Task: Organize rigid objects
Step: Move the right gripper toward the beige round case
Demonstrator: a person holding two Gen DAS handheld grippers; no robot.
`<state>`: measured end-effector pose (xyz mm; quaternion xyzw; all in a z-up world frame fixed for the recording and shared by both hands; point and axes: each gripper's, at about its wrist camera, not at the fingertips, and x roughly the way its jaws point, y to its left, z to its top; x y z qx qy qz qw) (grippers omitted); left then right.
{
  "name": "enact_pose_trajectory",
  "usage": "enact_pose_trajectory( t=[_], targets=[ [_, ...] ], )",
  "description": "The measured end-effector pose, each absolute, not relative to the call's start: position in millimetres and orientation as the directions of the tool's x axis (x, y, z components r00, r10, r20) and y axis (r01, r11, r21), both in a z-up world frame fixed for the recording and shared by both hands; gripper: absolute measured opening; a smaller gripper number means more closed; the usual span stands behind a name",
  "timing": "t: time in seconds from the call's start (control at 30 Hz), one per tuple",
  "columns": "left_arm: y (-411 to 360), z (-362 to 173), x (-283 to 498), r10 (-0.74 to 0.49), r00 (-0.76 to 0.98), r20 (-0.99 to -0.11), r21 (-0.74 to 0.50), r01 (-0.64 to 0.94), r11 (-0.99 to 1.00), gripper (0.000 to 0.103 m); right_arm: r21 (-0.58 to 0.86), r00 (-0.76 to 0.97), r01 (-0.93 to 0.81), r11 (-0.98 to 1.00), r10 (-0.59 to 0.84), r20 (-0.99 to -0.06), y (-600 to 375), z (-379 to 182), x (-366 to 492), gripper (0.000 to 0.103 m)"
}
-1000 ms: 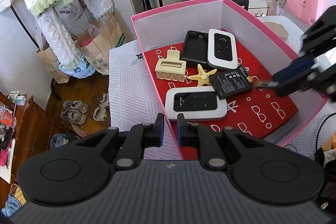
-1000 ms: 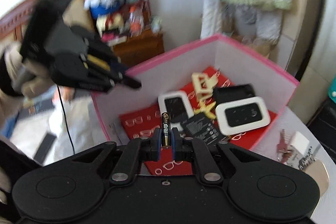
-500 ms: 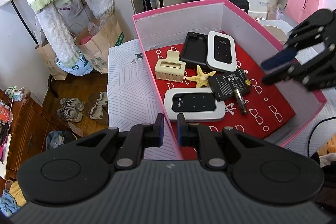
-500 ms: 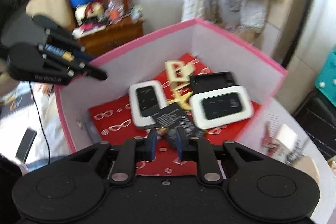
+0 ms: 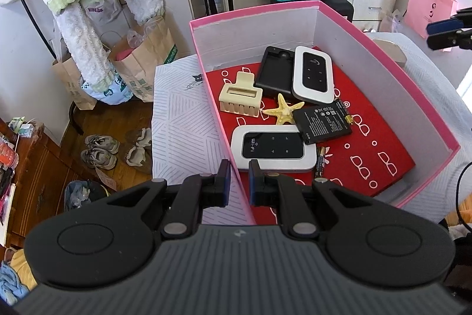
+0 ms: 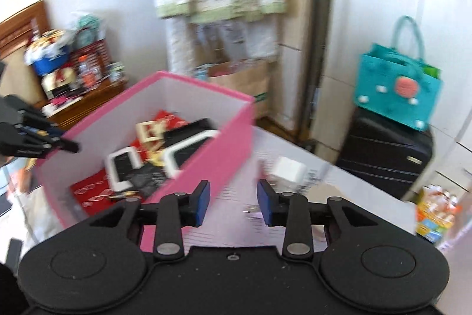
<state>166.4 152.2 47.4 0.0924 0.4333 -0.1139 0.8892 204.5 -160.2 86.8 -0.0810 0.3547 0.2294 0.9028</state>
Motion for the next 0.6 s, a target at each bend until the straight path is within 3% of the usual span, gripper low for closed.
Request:
enact_pose_trajectory(
  t=[0.3,0.4,0.6],
  targets=[
    [146.4,44.9,161.3,-0.086,0.626,-0.775,0.101,0.257,0.961,0.01,-0.07,0.701,-0.386,0.92,0.243,-0.67,-199.0,49.1,223.8,0.059],
    [145.8,45.6,159.0,-0.078,0.631,-0.771,0.097,0.238,0.966,0.01,-0.028,0.685,-0.382,0.924,0.263,-0.679,-210.3,28.2,236.5,0.068],
    [146.5,48.0,157.8,-0.078,0.619,-0.781,0.082,0.226,0.971,0.01,0.031,0.656,-0.344,0.939,0.263,-0.708,-221.2,-5.9,257.2,0.073]
  ],
)
